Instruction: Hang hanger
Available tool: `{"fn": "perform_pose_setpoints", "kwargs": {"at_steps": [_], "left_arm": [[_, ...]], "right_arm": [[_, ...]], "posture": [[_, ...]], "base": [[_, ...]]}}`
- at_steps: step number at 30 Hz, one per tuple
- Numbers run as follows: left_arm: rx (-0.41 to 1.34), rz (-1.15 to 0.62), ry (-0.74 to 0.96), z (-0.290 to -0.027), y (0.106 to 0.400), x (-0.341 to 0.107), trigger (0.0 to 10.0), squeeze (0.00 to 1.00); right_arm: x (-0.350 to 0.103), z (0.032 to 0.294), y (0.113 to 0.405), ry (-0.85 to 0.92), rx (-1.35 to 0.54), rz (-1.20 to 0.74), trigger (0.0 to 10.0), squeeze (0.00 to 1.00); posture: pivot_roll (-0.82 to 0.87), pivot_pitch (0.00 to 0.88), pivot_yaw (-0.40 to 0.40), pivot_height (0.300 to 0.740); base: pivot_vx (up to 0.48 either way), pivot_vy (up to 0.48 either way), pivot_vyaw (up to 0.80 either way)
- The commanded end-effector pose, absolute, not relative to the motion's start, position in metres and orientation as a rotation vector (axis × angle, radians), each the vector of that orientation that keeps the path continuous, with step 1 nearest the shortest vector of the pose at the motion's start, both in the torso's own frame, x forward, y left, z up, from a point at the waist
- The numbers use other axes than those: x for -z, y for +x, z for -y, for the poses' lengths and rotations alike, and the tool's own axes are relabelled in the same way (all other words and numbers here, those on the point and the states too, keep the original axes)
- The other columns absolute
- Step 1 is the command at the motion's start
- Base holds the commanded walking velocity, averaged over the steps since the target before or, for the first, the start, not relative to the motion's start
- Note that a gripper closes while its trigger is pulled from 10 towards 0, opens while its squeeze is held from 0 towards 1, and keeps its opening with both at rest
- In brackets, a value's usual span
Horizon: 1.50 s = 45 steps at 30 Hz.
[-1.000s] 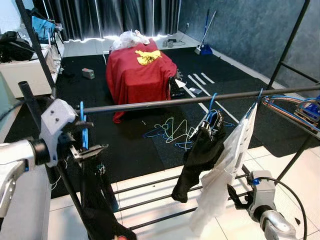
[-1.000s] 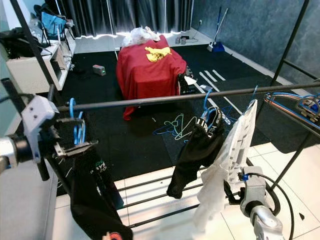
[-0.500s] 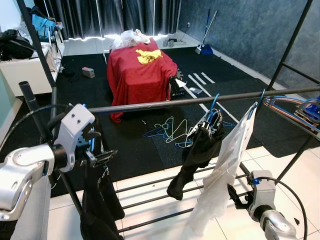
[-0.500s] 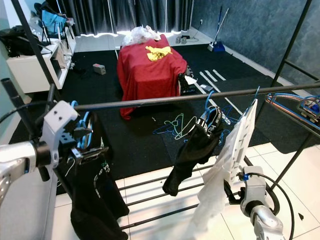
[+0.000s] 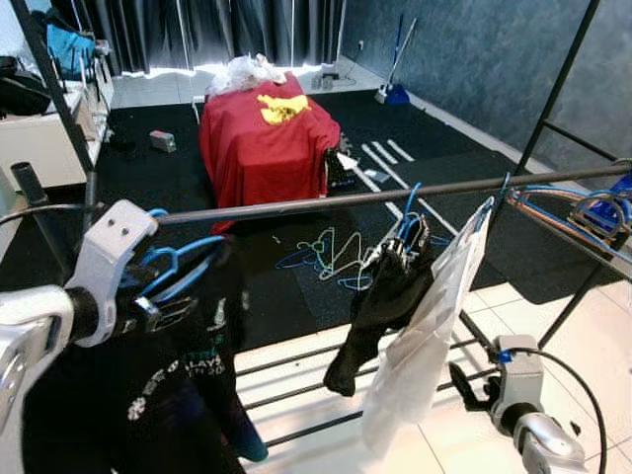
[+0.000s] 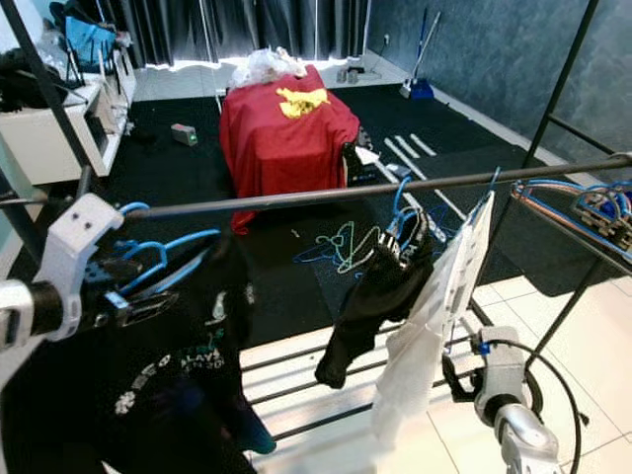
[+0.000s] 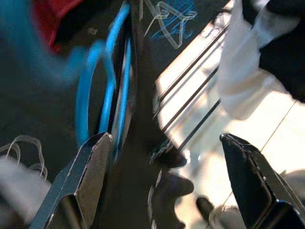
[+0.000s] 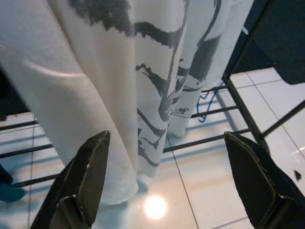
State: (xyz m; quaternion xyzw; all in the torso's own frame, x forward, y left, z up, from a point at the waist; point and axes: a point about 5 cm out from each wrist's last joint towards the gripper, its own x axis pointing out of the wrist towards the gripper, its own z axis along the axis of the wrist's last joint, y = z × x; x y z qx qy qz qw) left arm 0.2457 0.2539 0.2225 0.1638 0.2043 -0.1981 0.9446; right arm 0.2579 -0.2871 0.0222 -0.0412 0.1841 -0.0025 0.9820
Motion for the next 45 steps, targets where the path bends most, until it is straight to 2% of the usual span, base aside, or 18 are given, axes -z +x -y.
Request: {"fn": "perform_pose_setpoints", "kwargs": {"at_steps": [1, 6, 12, 15, 19, 21, 22, 23, 30, 36, 37, 38, 45], "left_arm": [[0.314, -0.439, 0.351, -0.269, 0.242, -0.227, 10.0, 0.00], [0.201, -0.378, 0.330, -0.279, 0.242, -0.236, 10.0, 0.00], [0.194, -0.323, 0.345, -0.276, 0.245, -0.243, 10.0, 0.00], [0.210, -0.249, 0.319, -0.266, 0.251, -0.248, 10.0, 0.00], [0.249, -0.250, 0.321, -0.251, 0.256, -0.240, 10.0, 0.00], [0.293, -0.285, 0.307, -0.232, 0.259, -0.223, 10.0, 0.00], [0.293, -0.285, 0.307, -0.232, 0.259, -0.223, 10.0, 0.00], [0.316, -0.314, 0.298, -0.218, 0.261, -0.210, 10.0, 0.00], [0.281, -0.358, 0.305, -0.205, 0.268, -0.189, 10.0, 0.00], [0.197, -0.358, 0.320, -0.214, 0.273, -0.188, 10.0, 0.00], [0.143, -0.349, 0.333, -0.222, 0.275, -0.190, 6.2, 0.00], [0.092, -0.339, 0.354, -0.230, 0.277, -0.194, 0.0, 0.00], [0.032, -0.329, 0.397, -0.241, 0.278, -0.198, 0.0, 0.00]], "right_arm": [[-0.021, 0.289, 0.256, -0.086, 0.006, -0.386, 10.0, 0.00], [-0.022, 0.290, 0.258, -0.090, 0.001, -0.389, 10.0, 0.00], [-0.023, 0.290, 0.259, -0.092, -0.002, -0.390, 10.0, 0.00], [-0.024, 0.290, 0.261, -0.094, -0.003, -0.388, 10.0, 0.00], [-0.025, 0.292, 0.261, -0.095, 0.001, -0.386, 10.0, 0.00], [-0.025, 0.294, 0.259, -0.095, 0.007, -0.386, 10.0, 0.00], [-0.025, 0.294, 0.259, -0.095, 0.007, -0.386, 10.0, 0.00], [-0.025, 0.295, 0.259, -0.096, 0.010, -0.387, 10.0, 0.00], [-0.026, 0.297, 0.259, -0.096, 0.015, -0.382, 10.0, 0.00], [-0.027, 0.298, 0.259, -0.096, 0.018, -0.381, 10.0, 0.00], [-0.027, 0.298, 0.258, -0.095, 0.019, -0.380, 10.0, 0.00], [-0.027, 0.299, 0.258, -0.094, 0.021, -0.380, 10.0, 0.00], [-0.027, 0.299, 0.258, -0.092, 0.023, -0.379, 10.0, 0.00]], "posture": [[0.19, 0.000, -0.062, 0.740], [0.20, 0.000, -0.074, 0.740], [0.20, 0.000, -0.076, 0.740], [0.19, 0.000, -0.075, 0.740], [0.19, 0.000, -0.075, 0.740], [0.18, 0.000, -0.072, 0.740], [0.18, 0.000, -0.072, 0.740], [0.18, 0.000, -0.073, 0.740], [0.17, 0.000, -0.072, 0.740], [0.17, 0.000, -0.070, 0.740], [0.17, 0.000, -0.070, 0.740], [0.17, 0.000, -0.069, 0.740], [0.17, 0.000, -0.069, 0.740]], "base": [[0.000, 0.000, 0.00], [0.000, 0.000, 0.00], [0.000, 0.000, 0.00], [0.000, 0.000, 0.00], [0.000, 0.000, 0.00], [0.000, 0.000, 0.00], [0.000, 0.000, 0.00], [0.000, 0.000, 0.00], [0.000, 0.000, 0.00], [0.000, 0.000, 0.00], [0.000, 0.000, 0.00], [0.000, 0.000, 0.00], [0.000, 0.000, 0.00]]}}
